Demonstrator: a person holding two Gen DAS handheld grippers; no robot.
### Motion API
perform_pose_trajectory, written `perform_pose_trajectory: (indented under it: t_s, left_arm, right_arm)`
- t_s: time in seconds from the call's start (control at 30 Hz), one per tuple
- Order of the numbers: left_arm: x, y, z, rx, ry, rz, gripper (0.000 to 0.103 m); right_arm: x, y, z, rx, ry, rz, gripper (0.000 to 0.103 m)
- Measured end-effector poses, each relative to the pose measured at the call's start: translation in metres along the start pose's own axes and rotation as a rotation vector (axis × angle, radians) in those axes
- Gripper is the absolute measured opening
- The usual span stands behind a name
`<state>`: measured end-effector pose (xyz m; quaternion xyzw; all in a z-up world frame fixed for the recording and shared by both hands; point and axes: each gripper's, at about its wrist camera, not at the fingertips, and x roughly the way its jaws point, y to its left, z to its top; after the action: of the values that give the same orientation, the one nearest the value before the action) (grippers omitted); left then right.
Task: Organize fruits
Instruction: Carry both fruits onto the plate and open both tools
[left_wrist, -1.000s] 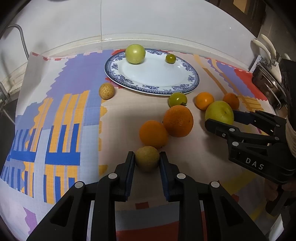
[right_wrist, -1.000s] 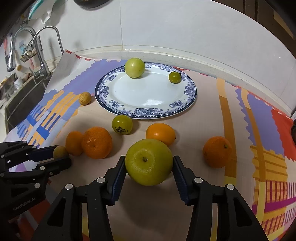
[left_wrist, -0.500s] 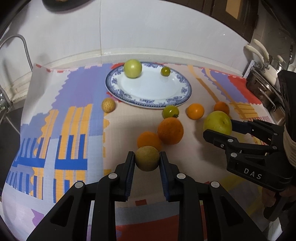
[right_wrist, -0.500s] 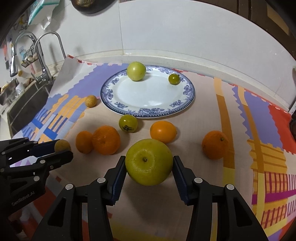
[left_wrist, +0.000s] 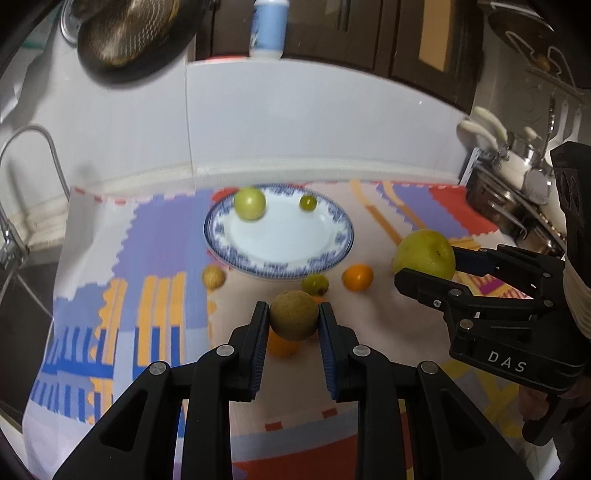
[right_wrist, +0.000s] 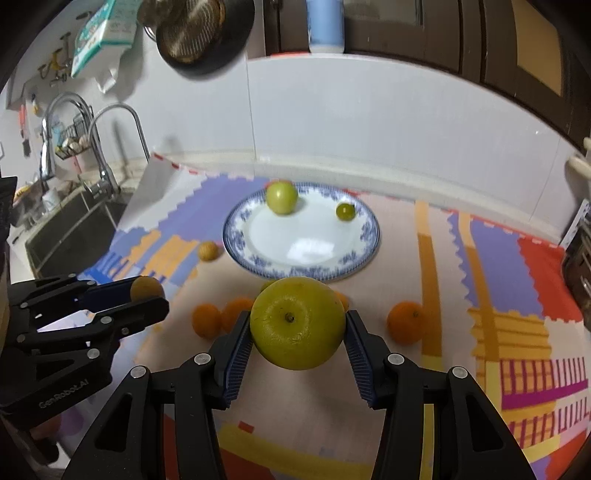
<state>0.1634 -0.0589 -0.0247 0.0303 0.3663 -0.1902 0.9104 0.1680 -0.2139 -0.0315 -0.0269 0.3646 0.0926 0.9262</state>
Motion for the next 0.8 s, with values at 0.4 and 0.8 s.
perform_pose_trajectory:
  t_s: [0.4, 0.8]
  left_arm:
    - [-0.009, 0.002, 0.039, 0.055, -0.099, 0.007, 0.027]
    - [0.011, 0.008, 0.073, 0.073, -0.133, 0.024, 0.027]
  right_arm:
    - [-0.017, 0.002, 0.031, -0.012, -0.093, -0.005, 0.050]
    - [0.003, -0.011, 0.068, -0.029, -0.109, 0.000, 0.050]
